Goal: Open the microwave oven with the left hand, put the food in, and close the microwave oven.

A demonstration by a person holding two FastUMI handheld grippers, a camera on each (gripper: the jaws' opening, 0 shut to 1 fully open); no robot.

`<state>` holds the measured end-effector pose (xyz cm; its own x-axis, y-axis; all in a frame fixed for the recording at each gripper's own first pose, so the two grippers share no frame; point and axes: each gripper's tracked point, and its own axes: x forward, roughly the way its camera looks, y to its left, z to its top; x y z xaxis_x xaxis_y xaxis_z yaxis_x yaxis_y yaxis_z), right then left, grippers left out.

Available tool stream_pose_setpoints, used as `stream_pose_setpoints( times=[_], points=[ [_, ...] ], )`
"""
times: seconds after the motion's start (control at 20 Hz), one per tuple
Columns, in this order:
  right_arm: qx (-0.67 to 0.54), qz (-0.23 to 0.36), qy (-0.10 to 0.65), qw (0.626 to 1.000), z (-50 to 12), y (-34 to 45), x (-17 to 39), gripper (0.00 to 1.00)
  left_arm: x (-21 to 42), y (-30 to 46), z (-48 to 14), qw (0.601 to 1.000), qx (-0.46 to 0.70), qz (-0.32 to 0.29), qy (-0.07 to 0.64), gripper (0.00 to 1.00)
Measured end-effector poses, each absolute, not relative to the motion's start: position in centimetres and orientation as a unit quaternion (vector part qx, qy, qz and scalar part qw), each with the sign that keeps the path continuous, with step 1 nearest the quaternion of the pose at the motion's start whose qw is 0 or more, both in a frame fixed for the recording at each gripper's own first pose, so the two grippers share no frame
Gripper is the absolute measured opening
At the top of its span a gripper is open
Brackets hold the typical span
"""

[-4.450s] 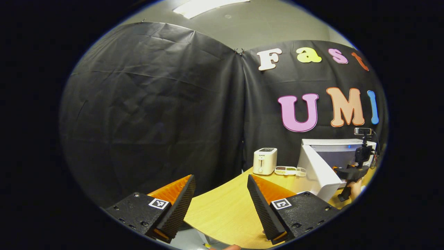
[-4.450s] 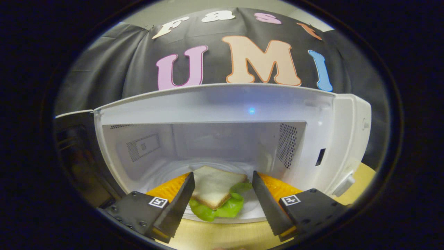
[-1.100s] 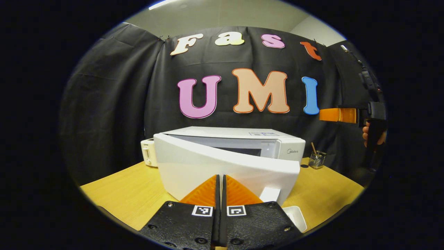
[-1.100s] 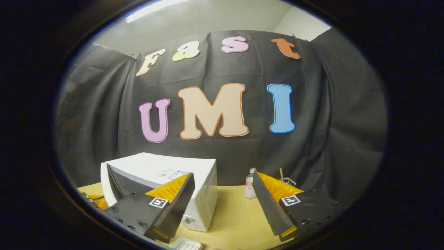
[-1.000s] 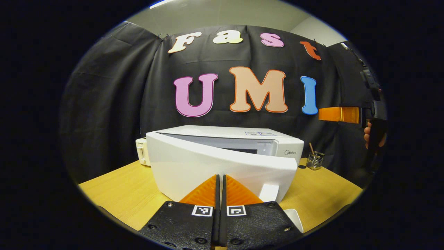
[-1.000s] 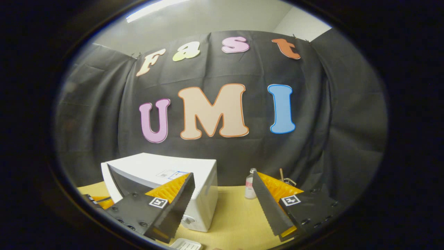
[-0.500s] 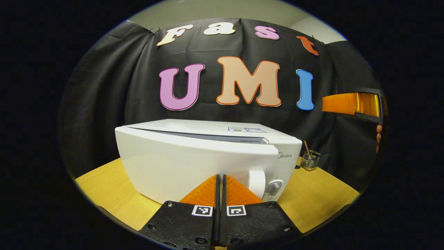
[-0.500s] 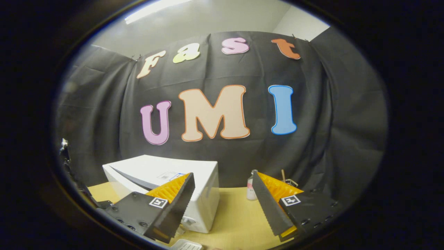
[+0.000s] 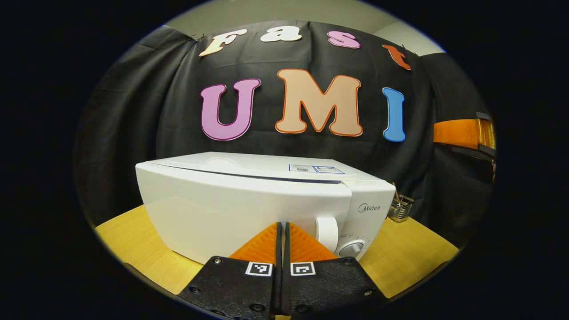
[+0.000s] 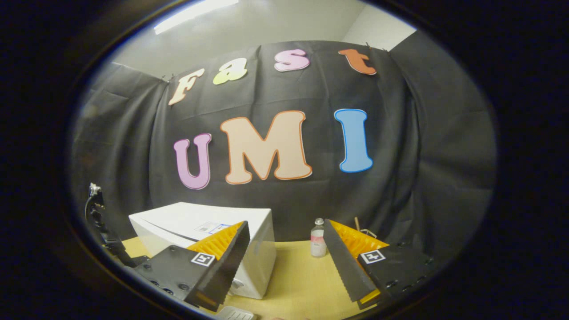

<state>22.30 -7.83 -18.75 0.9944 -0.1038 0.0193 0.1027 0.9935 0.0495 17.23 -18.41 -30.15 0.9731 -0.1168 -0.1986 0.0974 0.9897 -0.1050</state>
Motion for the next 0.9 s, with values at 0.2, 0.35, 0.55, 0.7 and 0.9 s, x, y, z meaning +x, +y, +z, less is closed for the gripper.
stream_pose_setpoints(
  times=[0.2, 0.35, 0.55, 0.7, 0.9],
  points=[
    [0.034, -0.045, -0.003, 0.998, -19.2, -7.8, 22.3, 0.96, 17.5, -18.5, -30.2, 0.993, -0.045, -0.049, 0.1, 0.01],
    [0.032, -0.039, -0.003, 0.999, -19.2, -7.4, 22.3, 0.96, 17.6, -18.5, -30.3, 0.993, -0.038, -0.044, 0.102, 0.01],
    [0.029, -0.029, -0.002, 0.999, -19.2, -6.6, 22.2, 0.96, 17.9, -18.7, -30.0, 0.994, -0.048, -0.044, 0.092, 0.01],
    [0.023, -0.029, -0.006, 0.999, -18.9, -6.6, 22.0, 0.96, 18.3, -18.8, -29.5, 0.995, -0.039, -0.041, 0.084, 0.02],
    [0.021, -0.026, -0.01, 0.999, -18.7, -6.2, 21.8, 0.96, 18.4, -19.0, -29.4, 0.996, -0.033, -0.044, 0.075, 0.01]
  ],
)
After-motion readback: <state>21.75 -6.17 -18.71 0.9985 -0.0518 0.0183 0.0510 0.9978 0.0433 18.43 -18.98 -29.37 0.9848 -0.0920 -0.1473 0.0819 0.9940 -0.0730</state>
